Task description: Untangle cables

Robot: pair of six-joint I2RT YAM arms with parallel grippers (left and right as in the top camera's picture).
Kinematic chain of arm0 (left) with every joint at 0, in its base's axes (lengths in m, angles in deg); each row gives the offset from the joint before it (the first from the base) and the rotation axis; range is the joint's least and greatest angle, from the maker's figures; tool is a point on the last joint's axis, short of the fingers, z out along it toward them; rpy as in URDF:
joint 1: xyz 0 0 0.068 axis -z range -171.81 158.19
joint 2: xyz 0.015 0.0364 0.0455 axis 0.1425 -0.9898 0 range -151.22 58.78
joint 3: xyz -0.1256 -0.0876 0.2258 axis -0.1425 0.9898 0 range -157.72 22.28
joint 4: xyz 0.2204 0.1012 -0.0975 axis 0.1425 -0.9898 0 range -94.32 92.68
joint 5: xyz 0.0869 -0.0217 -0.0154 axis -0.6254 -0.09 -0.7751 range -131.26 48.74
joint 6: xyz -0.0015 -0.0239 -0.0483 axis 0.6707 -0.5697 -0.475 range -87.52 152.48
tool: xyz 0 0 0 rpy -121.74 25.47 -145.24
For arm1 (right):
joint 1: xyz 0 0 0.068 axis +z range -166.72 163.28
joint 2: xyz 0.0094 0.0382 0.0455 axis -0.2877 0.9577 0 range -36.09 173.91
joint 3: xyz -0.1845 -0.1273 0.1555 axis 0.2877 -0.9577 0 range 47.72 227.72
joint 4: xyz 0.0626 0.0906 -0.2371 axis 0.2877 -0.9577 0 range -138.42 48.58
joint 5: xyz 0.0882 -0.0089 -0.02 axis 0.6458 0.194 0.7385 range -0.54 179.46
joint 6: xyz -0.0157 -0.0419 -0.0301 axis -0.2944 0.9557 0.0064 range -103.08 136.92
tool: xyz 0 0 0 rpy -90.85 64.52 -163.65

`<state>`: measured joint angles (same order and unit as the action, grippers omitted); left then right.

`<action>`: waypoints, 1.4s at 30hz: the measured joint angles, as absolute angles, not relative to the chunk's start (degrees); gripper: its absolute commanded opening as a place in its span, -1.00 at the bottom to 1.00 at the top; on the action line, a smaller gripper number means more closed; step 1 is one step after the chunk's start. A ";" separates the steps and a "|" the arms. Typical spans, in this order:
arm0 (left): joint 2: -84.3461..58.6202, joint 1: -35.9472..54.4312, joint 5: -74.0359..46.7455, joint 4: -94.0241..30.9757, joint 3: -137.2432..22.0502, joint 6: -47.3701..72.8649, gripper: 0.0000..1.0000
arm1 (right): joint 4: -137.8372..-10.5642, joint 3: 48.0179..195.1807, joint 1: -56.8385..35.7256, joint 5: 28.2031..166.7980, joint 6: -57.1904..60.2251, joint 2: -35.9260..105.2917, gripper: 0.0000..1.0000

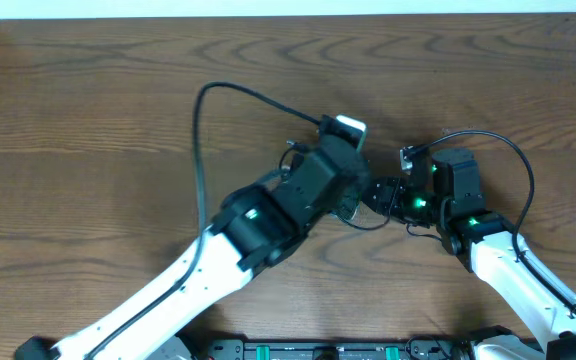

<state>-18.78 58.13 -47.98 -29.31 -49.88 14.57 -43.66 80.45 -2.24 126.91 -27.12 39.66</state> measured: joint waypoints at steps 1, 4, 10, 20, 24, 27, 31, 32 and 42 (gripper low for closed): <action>-17.70 58.13 -47.26 -28.91 -49.86 14.55 -0.85 | -43.72 80.45 -2.22 126.34 -27.09 39.66 -0.13; -14.71 58.13 -44.57 -28.21 -49.88 14.55 -0.85 | -43.72 80.45 -2.22 124.72 -26.85 39.66 -0.12; -11.23 57.43 -36.75 -27.62 -49.88 17.44 -0.85 | -41.45 80.45 -2.35 123.63 -23.92 39.66 0.30; -11.19 54.37 -26.37 -34.73 -49.92 26.00 -0.85 | -38.06 80.43 -10.09 130.76 -12.36 39.66 0.58; -11.23 50.48 -12.97 -37.96 -50.08 34.31 -0.85 | -31.63 80.26 -12.99 141.75 -7.16 39.66 0.66; -11.37 48.31 -8.79 -42.44 -50.08 38.20 -0.85 | -28.25 80.26 -15.44 145.75 -7.49 39.66 0.72; -12.83 46.58 -5.23 -45.02 -50.10 41.70 -0.85 | -27.59 80.26 -17.10 148.57 -9.21 39.66 0.78; -13.29 46.34 -4.84 -44.96 -50.10 42.07 -0.85 | -27.59 80.26 -17.12 149.36 -9.45 39.66 0.78; -16.17 40.68 -24.75 -40.32 -50.10 26.35 -0.85 | -46.78 80.56 -17.12 143.72 -6.07 39.63 0.84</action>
<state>-16.17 40.68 -24.75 -40.32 -50.10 26.35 -46.78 80.56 -17.12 143.72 -6.07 39.63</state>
